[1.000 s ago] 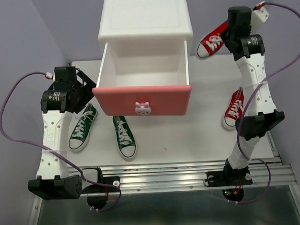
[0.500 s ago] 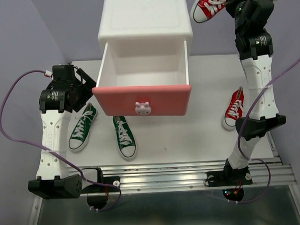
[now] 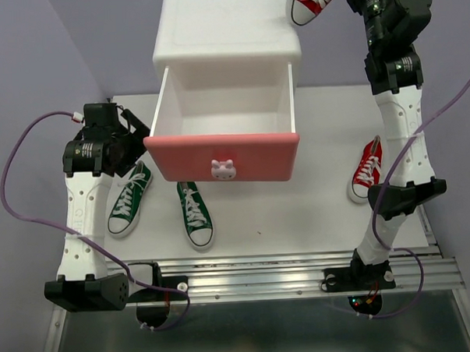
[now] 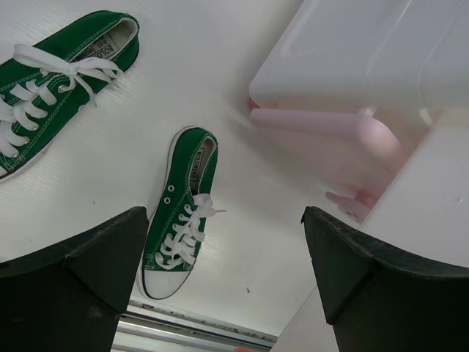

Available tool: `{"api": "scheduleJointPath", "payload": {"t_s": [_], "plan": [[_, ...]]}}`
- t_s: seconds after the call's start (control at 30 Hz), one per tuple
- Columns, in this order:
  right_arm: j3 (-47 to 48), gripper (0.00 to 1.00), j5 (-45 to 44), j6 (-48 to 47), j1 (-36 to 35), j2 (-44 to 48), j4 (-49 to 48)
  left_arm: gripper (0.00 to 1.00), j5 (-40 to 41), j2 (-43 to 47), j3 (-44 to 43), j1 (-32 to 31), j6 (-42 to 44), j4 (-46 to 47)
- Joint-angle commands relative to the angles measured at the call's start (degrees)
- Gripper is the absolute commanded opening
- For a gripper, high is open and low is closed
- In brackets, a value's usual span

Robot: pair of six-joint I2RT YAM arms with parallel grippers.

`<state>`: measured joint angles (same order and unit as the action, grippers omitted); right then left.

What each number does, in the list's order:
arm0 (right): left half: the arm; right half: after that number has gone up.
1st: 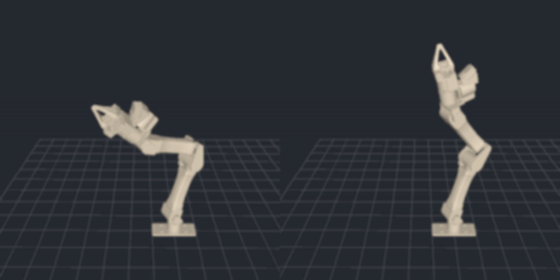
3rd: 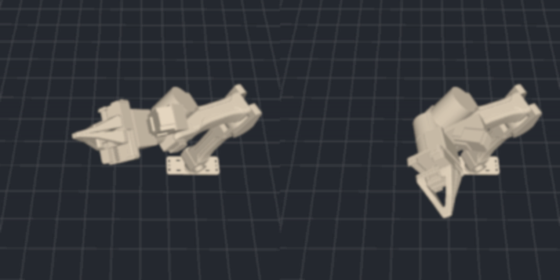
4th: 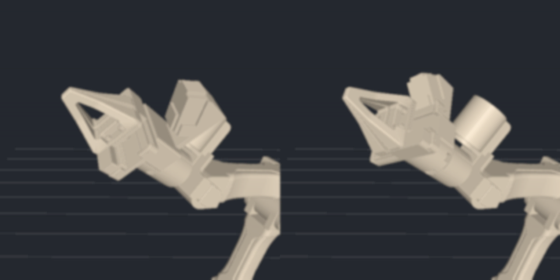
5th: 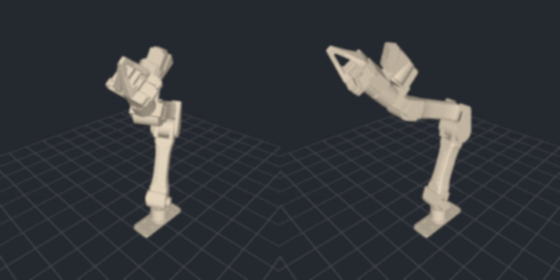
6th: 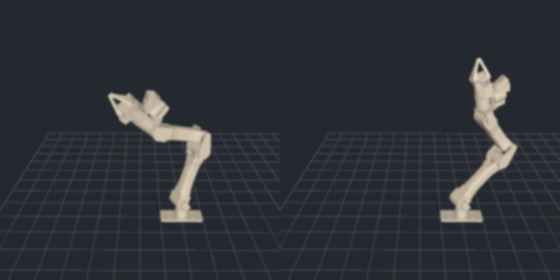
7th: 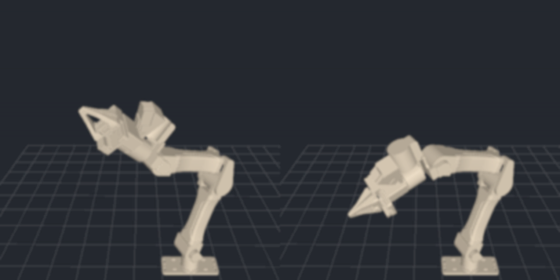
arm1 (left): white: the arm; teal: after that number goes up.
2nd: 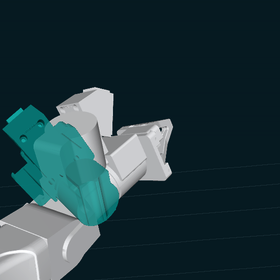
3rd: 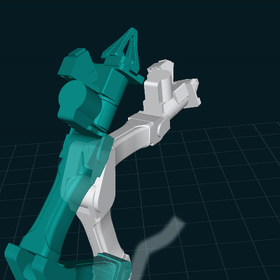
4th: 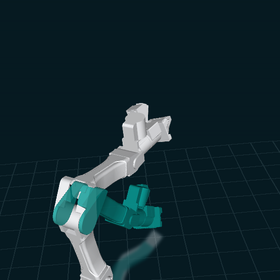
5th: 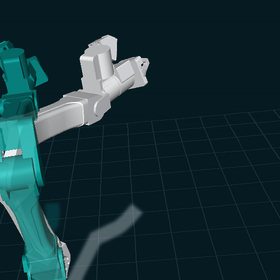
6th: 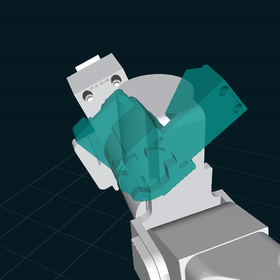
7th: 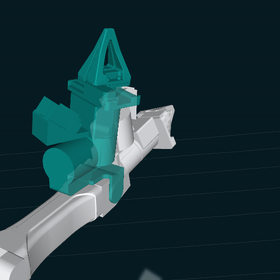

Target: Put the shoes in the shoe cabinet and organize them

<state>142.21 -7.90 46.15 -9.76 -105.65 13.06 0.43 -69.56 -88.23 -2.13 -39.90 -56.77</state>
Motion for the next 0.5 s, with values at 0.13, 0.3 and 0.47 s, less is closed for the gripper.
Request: {"api": "scheduleJointPath", "payload": {"t_s": [0.13, 0.3, 0.47], "plan": [[5.4, 0.01, -4.5, 3.8, -1.6, 0.5, -16.7, 0.99, -0.2, 1.6, 0.5, 0.3, 0.1, 0.5], [4.3, 0.01, 2.0, 8.9, -3.0, 0.5, -15.8, 0.99, -0.2, 1.4, 0.3, 0.3, 0.2, 0.7], [5.8, 0.01, 4.7, 6.1, -11.1, -0.7, -11.3, 0.99, -0.2, 1.1, 0.3, 0.3, 0.3, 0.7]]}}
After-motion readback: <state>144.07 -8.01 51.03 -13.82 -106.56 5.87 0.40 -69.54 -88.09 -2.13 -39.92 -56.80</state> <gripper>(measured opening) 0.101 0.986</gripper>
